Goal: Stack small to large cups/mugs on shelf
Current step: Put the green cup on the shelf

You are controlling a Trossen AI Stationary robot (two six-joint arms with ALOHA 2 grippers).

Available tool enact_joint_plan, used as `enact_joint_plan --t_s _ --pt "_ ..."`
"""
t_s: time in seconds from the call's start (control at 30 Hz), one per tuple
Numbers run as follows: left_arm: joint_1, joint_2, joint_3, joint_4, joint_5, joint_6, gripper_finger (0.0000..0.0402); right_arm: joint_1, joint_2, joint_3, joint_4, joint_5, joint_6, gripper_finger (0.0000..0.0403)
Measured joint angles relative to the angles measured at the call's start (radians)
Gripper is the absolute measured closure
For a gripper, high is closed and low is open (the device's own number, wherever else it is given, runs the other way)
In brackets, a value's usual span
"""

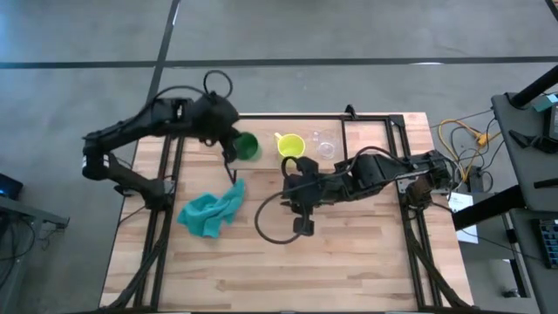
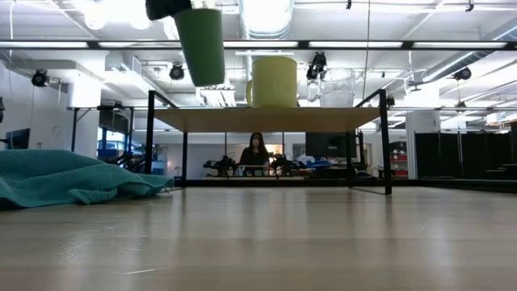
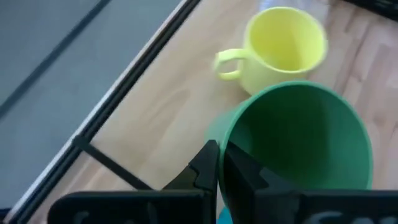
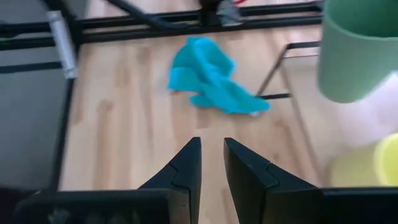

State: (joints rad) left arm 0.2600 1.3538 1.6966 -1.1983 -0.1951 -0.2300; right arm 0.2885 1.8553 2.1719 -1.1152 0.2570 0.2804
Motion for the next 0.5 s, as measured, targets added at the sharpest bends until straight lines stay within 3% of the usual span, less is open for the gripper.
enact_joint_plan --t_s 0.2,0.5 --pt "0.165 0.029 0.005 -0.001 0.157 0.031 0.0402 -0.011 0.0 0.0 0.001 0.068 0.002 0.0339" --pt "0.271 0.057 0.012 -0.029 0.32 0.11 0.0402 -0.04 0.0 0.0 -0.002 0.068 -0.047 0.0339"
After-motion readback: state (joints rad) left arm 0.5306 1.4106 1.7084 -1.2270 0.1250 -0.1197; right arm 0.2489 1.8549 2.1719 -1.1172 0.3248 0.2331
